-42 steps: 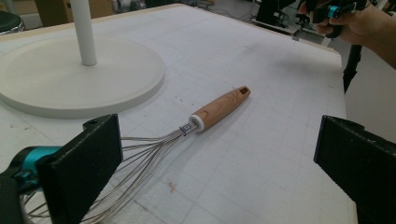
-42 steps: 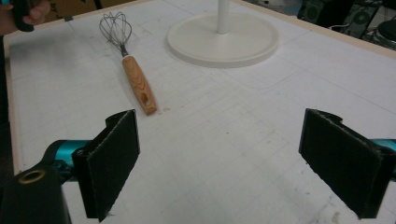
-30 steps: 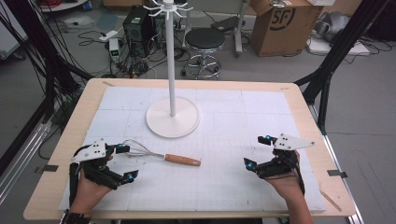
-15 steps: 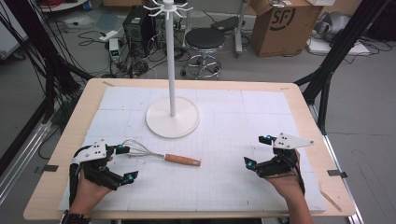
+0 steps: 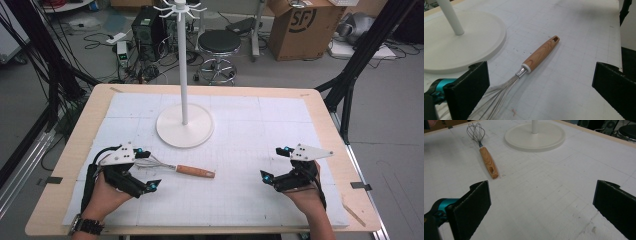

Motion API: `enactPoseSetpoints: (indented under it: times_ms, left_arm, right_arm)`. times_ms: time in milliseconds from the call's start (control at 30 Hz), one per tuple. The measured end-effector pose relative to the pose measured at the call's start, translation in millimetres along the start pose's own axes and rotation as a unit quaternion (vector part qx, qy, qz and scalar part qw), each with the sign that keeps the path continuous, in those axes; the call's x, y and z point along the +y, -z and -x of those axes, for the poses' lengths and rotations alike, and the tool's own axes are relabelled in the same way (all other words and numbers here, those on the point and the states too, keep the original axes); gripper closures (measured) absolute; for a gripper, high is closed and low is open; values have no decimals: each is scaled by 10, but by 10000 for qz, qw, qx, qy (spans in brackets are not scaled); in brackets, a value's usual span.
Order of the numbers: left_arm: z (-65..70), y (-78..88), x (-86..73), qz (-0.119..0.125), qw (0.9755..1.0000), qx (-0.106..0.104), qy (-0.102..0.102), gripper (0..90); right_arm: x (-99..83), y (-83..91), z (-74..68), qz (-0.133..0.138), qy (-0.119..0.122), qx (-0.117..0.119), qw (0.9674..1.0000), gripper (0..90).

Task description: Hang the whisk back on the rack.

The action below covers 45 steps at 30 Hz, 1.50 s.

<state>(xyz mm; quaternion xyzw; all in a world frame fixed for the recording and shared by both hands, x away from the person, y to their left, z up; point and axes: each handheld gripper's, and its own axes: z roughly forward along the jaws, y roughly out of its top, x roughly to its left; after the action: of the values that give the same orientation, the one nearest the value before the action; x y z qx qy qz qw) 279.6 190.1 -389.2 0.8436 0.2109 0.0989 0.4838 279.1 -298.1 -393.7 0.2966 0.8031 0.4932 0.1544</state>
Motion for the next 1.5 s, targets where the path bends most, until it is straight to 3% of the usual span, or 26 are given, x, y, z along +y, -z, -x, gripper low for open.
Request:
enactPoseSetpoints:
  times_ms: [200,333,467,700,867,967,1000,1033,1233,1500]
  left_arm:
    - [-30,-237,249,-588,9980,-55,-239,18]
    - [-26,-426,378,-1092,9932,-54,-399,18]
    - [-31,-626,474,-1584,9857,-92,-566,21]
    - [20,-895,579,-2100,9729,-336,-911,117]
    - [-22,-1018,545,-2404,9661,-328,-883,157]
    - [-53,-1067,497,-2659,9589,-454,-879,231]
    - [-59,-1082,488,-2795,9543,-496,-933,280]
    - [-57,-1104,474,-2896,9511,-477,-959,315]
    - [-50,-1208,422,-3320,9375,-218,-1022,434]
    - [-55,-1189,423,-3300,9383,-466,-921,588]
  right_arm:
    - [-9,-36,11,-105,30,13,9999,3]
    - [-9,-36,16,-88,16,27,10000,3]
    - [-10,-42,20,-100,15,31,9999,3]
    - [-11,-40,26,-96,17,37,9999,3]
    - [-20,-31,36,-76,-6,50,10000,3]
    - [-25,-26,39,-79,-15,50,10000,3]
    - [-27,-25,42,-78,-7,55,10000,3]
    - [-29,-28,41,-82,-14,57,9999,3]
    - [-37,-43,32,-130,33,59,9999,3]
    - [-36,-55,31,-143,61,29,9999,4]
